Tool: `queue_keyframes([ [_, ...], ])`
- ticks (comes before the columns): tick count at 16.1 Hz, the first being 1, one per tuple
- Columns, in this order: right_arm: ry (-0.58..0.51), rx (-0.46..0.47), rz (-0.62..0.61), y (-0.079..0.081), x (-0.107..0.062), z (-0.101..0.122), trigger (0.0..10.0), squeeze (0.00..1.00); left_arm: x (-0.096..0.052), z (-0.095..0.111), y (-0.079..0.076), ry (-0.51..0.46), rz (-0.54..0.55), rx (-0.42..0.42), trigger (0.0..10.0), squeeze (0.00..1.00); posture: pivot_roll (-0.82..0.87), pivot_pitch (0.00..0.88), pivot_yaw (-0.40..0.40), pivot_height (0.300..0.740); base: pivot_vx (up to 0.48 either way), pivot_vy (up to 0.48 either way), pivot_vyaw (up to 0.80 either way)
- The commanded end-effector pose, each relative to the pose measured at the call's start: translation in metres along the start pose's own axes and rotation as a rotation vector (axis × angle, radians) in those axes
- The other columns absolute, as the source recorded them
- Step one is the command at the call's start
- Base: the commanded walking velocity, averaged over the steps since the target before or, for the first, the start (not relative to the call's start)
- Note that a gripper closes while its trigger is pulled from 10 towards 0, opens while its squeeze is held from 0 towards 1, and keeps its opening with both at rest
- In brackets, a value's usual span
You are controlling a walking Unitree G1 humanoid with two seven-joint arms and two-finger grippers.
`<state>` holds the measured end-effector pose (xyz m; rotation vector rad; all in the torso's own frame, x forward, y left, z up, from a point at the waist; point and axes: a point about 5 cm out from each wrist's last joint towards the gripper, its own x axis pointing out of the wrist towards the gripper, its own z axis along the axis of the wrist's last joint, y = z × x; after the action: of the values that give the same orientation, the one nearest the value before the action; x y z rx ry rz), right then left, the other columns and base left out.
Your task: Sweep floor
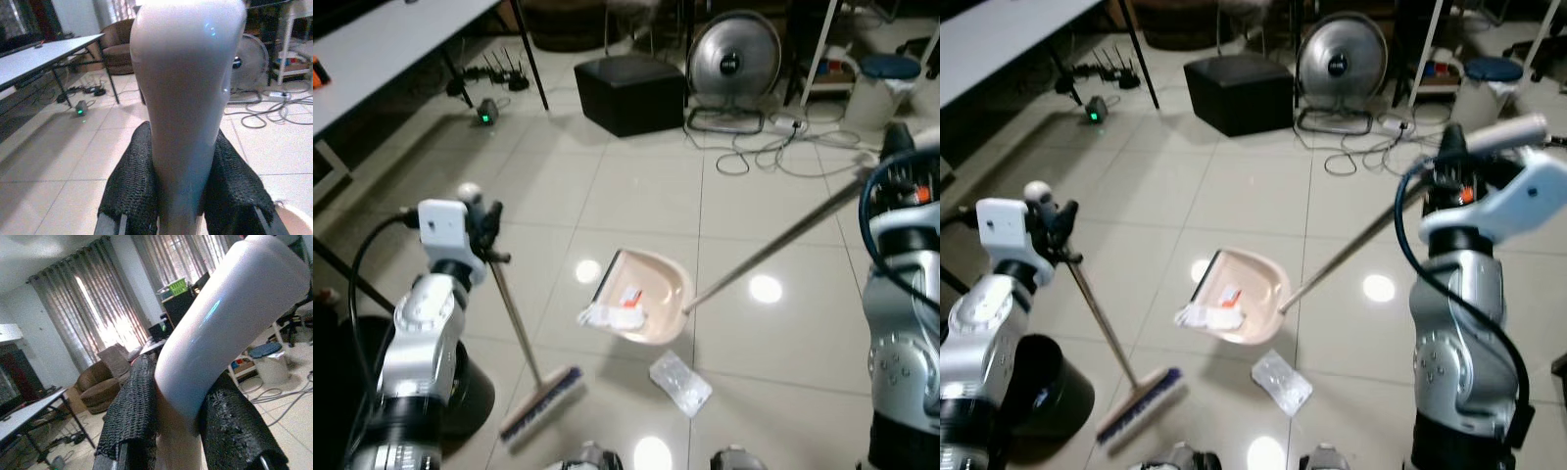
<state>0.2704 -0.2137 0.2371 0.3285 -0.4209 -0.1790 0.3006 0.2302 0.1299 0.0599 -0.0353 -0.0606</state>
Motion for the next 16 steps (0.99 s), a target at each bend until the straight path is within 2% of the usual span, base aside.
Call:
queue_keyframes([
  [1, -0.052, 0.063, 0.058, 0.014, 0.003, 0.016, 10.0, 0.0, -0.004, 0.006, -0.004, -0.008, -0.017, -0.01, 10.0, 0.0, -0.09, 0.0, 0.137, 0.74, 0.0, 0.0, 0.0],
  [8, 0.002, 0.028, 0.166, 0.033, 0.02, 0.023, 10.0, 0.0, -0.012, 0.013, -0.027, -0.011, -0.093, -0.001, 10.0, 0.0, -0.09, 0.0, 0.129, 0.74, 0.0, 0.0, 0.0],
  [16, 0.015, 0.041, 0.181, 0.039, 0.021, 0.022, 10.0, 0.0, -0.014, 0.018, -0.035, -0.014, -0.128, 0.017, 10.0, 0.0, -0.08, 0.0, 0.132, 0.74, 0.0, 0.382, 0.0],
])
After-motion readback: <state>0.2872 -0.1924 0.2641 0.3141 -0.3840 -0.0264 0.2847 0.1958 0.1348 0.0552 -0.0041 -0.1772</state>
